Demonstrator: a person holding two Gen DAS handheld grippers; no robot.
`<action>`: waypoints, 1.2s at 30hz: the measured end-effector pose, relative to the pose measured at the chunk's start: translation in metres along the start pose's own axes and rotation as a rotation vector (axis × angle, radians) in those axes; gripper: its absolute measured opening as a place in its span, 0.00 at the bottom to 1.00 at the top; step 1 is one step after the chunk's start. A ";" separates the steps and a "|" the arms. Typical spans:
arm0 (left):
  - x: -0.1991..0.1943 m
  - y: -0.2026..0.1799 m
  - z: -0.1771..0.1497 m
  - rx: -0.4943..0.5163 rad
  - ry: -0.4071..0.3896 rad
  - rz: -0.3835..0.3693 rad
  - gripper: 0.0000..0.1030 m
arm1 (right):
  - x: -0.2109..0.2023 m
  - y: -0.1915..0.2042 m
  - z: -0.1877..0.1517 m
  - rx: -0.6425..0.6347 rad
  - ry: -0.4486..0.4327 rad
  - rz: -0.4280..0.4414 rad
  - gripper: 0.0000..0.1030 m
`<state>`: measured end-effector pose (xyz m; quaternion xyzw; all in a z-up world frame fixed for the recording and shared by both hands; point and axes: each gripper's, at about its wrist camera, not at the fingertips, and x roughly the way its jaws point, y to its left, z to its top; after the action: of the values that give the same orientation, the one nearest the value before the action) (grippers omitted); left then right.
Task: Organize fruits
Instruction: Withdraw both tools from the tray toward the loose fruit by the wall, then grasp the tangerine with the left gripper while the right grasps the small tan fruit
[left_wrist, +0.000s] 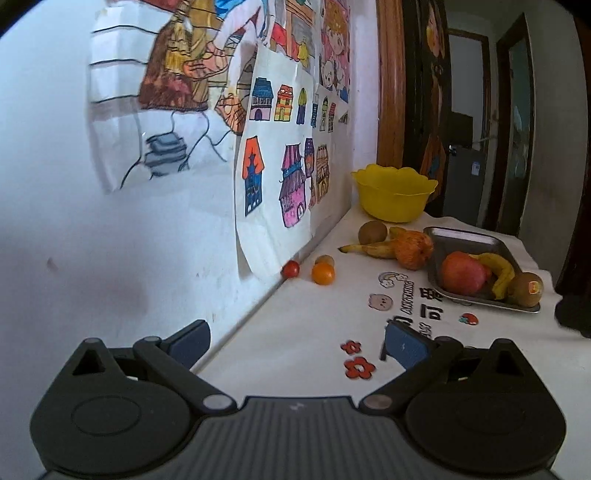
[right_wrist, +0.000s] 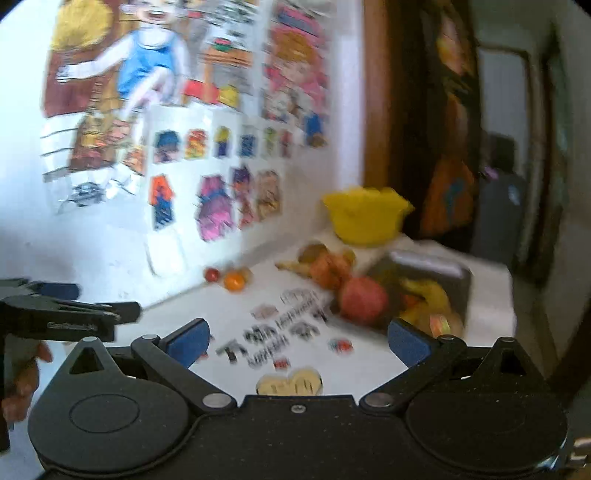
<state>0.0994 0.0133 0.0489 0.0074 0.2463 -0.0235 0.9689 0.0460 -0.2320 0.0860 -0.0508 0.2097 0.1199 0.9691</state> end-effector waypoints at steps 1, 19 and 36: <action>0.004 0.001 0.002 0.003 0.001 -0.001 0.99 | 0.005 -0.001 0.005 -0.031 -0.006 0.013 0.99; 0.071 -0.011 0.015 0.060 0.006 0.001 0.99 | 0.119 -0.045 0.056 -0.033 0.001 0.252 0.99; 0.141 -0.039 0.038 0.227 0.002 -0.073 0.96 | 0.270 -0.028 0.087 -0.039 0.139 0.398 0.87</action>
<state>0.2392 -0.0325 0.0145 0.1080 0.2433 -0.0866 0.9600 0.3263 -0.1893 0.0530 -0.0354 0.2797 0.3092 0.9083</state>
